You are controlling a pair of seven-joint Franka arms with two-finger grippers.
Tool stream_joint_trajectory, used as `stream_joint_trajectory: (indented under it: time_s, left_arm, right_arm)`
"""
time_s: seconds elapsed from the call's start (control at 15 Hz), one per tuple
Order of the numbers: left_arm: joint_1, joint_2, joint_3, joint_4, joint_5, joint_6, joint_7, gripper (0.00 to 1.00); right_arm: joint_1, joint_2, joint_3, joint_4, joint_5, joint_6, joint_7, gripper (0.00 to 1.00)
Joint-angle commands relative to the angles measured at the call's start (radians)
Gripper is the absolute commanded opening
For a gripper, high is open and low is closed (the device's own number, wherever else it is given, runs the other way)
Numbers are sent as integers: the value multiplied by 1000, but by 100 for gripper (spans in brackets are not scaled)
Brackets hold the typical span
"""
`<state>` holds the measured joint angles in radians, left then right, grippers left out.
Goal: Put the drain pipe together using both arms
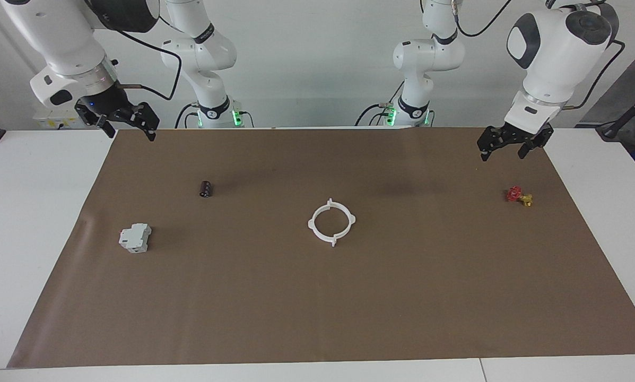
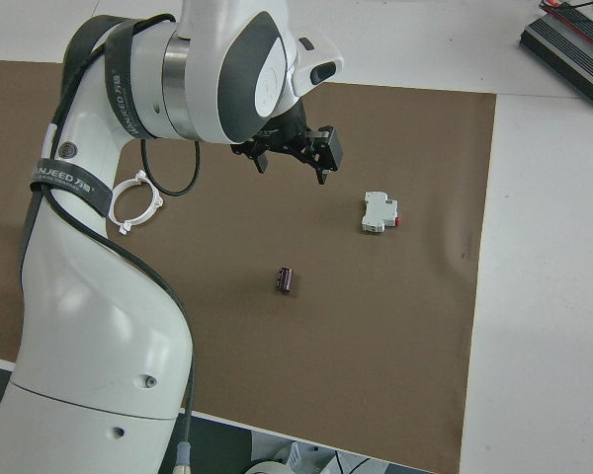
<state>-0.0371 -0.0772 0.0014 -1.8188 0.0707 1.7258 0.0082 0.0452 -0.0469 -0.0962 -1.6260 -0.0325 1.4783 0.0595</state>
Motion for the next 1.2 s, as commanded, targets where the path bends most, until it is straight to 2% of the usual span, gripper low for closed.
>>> stream_joint_trajectory:
  time_s: [0.0, 0.13, 0.6, 1.14]
  left_arm:
    - [-15, 8, 14, 59, -16, -67, -16, 100]
    - [-14, 10, 8, 87, -16, -89, -14, 100]
    - [-14, -1, -4, 82, -16, -132, -16, 100]
    - [-12, -3, -4, 82, -20, -112, -14, 100]
  right_arm:
    - [-11, -22, 10, -21, 6, 7, 5, 100]
    - [-11, -22, 10, -20, 6, 7, 5, 100]
    - [-11, -22, 10, -20, 6, 7, 6, 100]
    - [-11, -22, 10, -20, 6, 7, 5, 100]
